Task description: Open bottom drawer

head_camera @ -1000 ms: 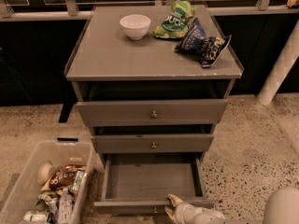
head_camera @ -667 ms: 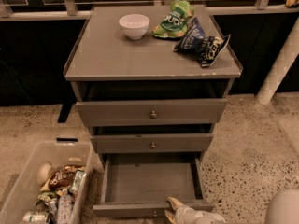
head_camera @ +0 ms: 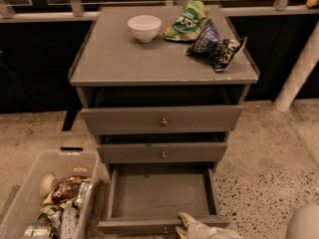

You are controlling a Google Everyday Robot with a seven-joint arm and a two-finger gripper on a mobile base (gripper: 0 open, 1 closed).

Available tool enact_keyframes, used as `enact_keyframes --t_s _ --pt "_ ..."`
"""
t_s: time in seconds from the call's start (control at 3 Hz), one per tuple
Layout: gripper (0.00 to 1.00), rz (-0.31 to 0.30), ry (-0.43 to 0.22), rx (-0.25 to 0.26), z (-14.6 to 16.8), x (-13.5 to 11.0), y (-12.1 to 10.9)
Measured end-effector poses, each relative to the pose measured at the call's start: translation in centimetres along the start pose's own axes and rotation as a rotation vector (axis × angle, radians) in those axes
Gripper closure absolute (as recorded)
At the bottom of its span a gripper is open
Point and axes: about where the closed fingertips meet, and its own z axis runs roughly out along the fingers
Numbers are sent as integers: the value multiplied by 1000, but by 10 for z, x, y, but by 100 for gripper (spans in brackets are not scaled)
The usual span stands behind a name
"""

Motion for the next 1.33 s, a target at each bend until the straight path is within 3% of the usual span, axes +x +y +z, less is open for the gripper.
enact_keyframes --t_s 1.0,1.33 --pt "100 -2 -3 -5 -6 -4 4" --pt "81 -2 -3 -5 -6 -4 4"
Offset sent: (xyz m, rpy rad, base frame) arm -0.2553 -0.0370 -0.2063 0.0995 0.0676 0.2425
